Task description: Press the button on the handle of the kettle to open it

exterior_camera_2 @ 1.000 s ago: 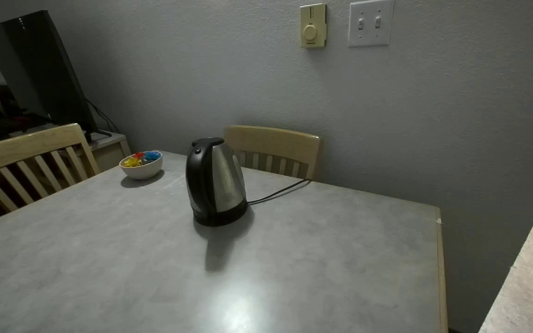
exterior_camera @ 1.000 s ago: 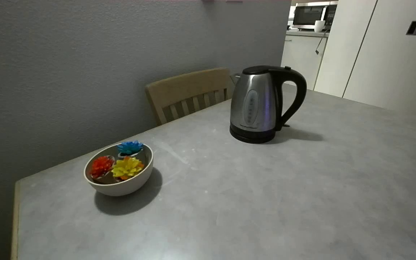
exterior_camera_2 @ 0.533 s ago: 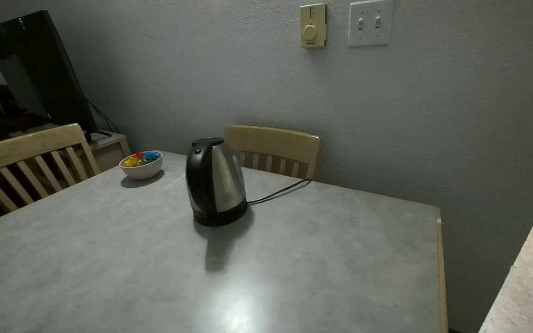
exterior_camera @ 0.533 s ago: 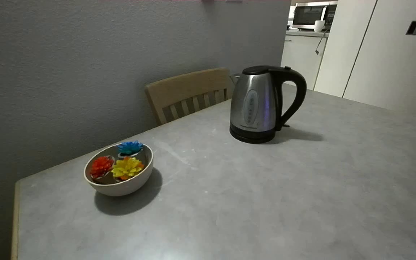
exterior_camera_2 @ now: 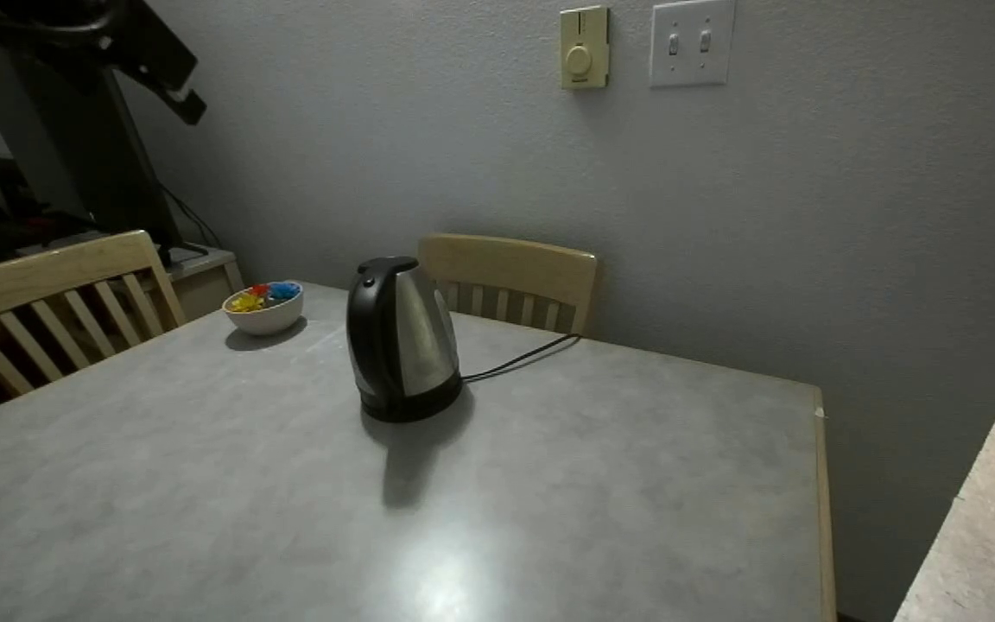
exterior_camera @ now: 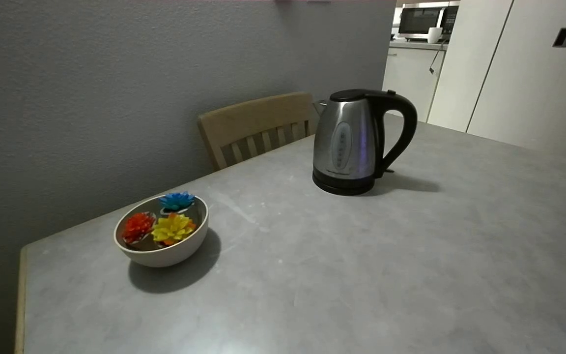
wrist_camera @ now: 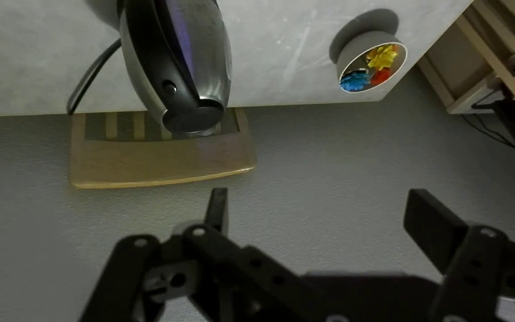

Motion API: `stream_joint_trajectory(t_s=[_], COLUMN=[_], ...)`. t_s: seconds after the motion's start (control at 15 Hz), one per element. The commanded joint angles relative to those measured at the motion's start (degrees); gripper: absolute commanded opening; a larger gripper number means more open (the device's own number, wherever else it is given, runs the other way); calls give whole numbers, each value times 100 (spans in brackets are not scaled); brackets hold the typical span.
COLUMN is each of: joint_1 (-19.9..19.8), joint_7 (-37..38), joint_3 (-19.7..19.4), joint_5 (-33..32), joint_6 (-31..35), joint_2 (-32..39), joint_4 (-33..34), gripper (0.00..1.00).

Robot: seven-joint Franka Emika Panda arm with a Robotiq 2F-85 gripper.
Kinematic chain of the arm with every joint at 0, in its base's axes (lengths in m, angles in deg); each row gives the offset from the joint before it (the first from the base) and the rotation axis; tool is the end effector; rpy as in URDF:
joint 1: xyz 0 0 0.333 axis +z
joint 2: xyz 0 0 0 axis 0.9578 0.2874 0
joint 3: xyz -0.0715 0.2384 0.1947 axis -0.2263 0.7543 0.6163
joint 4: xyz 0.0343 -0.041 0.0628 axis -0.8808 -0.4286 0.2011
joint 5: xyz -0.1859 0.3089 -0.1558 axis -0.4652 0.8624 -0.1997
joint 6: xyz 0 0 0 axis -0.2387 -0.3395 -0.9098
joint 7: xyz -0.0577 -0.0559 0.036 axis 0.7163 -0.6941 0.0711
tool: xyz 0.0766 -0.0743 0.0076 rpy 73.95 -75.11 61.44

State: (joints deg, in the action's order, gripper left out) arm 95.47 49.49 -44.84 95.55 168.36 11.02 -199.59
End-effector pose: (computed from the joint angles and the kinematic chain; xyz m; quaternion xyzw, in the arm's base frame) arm 0.3959 -0.0820 0.5231 -0.9141 -0.0938 -0.3588 0.1642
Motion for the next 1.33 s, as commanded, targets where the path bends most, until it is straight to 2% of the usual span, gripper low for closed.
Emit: stream_joint_trajectory(t_s=[0.0, 0.4, 0.73, 0.8, 1.0, 1.07, 1.13, 1.27], joint_1=[279, -274, -1252, -1382, -1661, -1754, -1846, -2013], joint_7=[-420, -588, -215, -186, -381, -406, -409, -324], joint_3=[-146, 479, 1143, 1265, 1590, 1708, 1822, 2010], joint_5=[218, -175, -677, -642, 64, 276, 445, 581], joint_6=[-73, 54, 54, 36, -127, -143, -104, -75], joint_2=[853, 2281, 3557, 3714, 4069, 4152, 4227, 4320], joint_4=[646, 1515, 2186, 2289, 2618, 2707, 2785, 2899], gripper=[100, 100, 100, 100, 100, 96, 73, 68])
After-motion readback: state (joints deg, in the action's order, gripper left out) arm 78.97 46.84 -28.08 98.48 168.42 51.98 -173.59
